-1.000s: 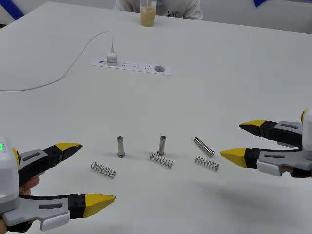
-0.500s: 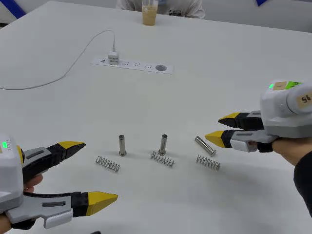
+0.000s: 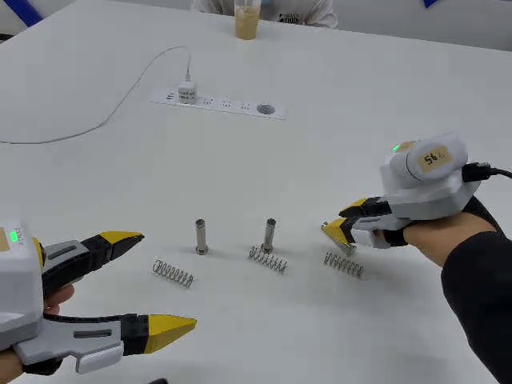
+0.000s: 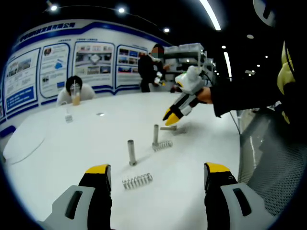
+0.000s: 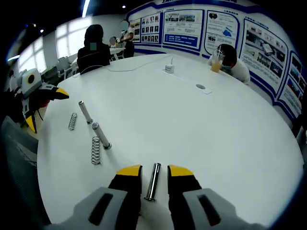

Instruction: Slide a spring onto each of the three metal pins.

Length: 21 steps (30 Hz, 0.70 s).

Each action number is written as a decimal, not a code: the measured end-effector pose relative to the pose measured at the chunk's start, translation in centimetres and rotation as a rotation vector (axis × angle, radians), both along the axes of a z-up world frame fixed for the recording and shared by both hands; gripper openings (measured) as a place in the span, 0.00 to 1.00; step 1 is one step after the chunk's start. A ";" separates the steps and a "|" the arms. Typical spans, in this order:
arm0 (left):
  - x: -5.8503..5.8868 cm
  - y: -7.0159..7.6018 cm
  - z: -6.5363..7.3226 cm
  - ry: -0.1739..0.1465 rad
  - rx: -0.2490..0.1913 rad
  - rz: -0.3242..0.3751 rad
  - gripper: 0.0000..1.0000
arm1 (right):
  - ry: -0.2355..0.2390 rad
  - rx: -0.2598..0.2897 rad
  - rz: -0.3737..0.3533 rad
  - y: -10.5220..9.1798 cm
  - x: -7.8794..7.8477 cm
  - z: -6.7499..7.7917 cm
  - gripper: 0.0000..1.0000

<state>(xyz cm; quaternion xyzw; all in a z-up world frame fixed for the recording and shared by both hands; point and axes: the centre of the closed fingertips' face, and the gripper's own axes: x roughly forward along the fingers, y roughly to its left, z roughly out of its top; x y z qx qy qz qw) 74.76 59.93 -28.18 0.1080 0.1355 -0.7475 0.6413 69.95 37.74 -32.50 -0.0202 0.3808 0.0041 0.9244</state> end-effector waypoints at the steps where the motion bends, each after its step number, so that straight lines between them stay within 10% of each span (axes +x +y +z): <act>1: 0.0 0.0 0.0 0.001 0.000 0.001 0.81 | 0.003 0.005 -0.003 0.0 0.1 -0.1 0.21; 21: 0.3 0.2 -0.2 0.011 0.004 0.013 0.80 | 0.081 0.054 -0.042 -0.1 0.7 -2.1 0.11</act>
